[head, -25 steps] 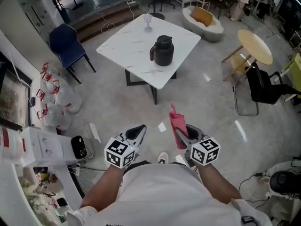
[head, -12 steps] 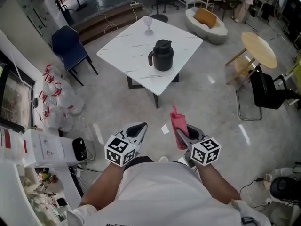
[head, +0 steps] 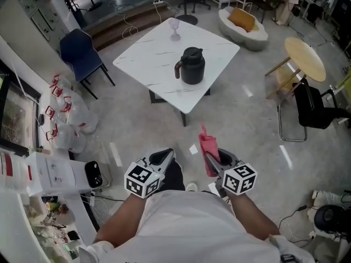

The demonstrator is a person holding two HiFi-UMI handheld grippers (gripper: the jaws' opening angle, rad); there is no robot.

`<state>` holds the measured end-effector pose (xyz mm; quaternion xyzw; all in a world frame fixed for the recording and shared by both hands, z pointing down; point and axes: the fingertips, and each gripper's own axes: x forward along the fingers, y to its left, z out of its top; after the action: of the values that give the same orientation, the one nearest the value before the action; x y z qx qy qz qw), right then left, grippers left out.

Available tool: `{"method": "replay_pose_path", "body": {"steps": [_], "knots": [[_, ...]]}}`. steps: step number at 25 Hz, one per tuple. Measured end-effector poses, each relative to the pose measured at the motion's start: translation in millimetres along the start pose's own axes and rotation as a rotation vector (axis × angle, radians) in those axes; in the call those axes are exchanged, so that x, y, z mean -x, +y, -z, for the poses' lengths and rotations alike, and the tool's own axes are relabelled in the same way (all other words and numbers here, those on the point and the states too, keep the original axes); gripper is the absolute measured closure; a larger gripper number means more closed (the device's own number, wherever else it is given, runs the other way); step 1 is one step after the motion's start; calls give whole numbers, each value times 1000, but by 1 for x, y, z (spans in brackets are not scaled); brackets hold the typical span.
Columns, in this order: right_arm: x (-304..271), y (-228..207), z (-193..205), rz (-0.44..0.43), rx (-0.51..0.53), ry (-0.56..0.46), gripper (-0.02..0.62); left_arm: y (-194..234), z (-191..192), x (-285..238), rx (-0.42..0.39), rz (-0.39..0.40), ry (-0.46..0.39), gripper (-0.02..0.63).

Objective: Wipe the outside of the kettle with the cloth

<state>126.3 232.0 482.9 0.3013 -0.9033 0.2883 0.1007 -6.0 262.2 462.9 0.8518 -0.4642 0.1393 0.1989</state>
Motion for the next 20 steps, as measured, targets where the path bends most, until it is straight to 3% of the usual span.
{"method": "replay_pose_path", "body": {"steps": [6, 15, 20], "knots": [[-24, -15, -16, 17, 20, 13, 462, 33, -6, -22, 12, 11, 3, 606], [-90, -51, -64, 47, 26, 26, 461, 102, -49, -74, -13, 53, -2, 606], [-136, -70, -108, 69, 30, 20, 460, 157, -92, -100, -40, 66, -17, 606]]}}
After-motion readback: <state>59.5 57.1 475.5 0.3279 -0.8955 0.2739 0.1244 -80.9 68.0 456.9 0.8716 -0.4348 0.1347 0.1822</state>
